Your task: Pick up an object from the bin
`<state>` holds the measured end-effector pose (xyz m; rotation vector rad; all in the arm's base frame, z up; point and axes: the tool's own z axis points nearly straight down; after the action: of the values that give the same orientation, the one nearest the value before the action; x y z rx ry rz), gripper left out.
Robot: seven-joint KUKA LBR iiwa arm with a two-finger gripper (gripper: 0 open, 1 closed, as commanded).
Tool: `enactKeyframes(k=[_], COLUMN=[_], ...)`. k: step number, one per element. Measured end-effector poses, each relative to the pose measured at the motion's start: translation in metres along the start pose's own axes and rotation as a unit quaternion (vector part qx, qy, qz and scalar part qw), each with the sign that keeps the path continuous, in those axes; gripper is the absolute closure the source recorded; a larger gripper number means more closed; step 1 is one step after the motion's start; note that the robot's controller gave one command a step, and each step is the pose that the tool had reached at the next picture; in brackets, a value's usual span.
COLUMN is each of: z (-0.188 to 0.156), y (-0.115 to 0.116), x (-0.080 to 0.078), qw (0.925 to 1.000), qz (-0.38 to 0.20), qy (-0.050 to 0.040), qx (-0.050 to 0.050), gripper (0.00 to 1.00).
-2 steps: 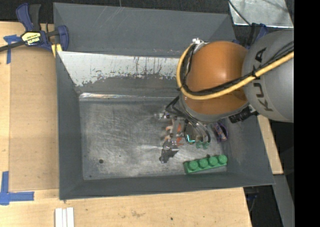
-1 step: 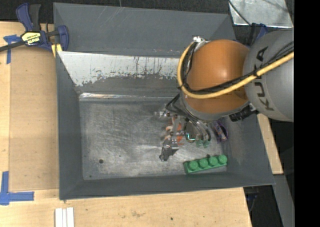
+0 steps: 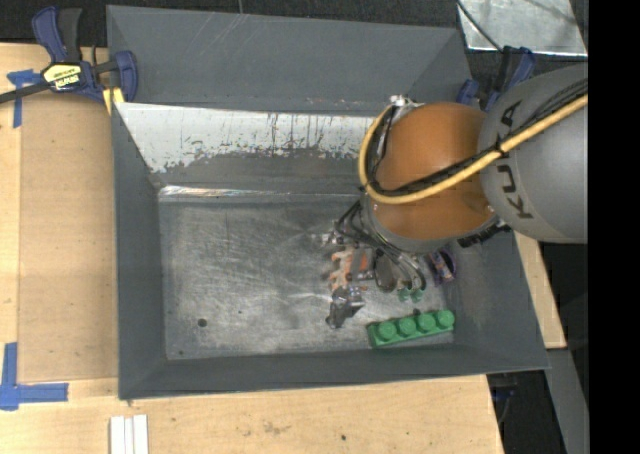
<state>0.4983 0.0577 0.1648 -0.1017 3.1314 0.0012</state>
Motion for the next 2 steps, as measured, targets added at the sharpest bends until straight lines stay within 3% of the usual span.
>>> enactKeyframes(k=[1, 2], z=[0.053, 0.085], y=[-0.010, -0.010], x=[-0.026, -0.034], qw=[1.0000, 0.9992], qz=[0.000, -0.038], qy=[0.0020, 0.0060], qx=[0.000, 0.000], gripper=[0.00, 0.00])
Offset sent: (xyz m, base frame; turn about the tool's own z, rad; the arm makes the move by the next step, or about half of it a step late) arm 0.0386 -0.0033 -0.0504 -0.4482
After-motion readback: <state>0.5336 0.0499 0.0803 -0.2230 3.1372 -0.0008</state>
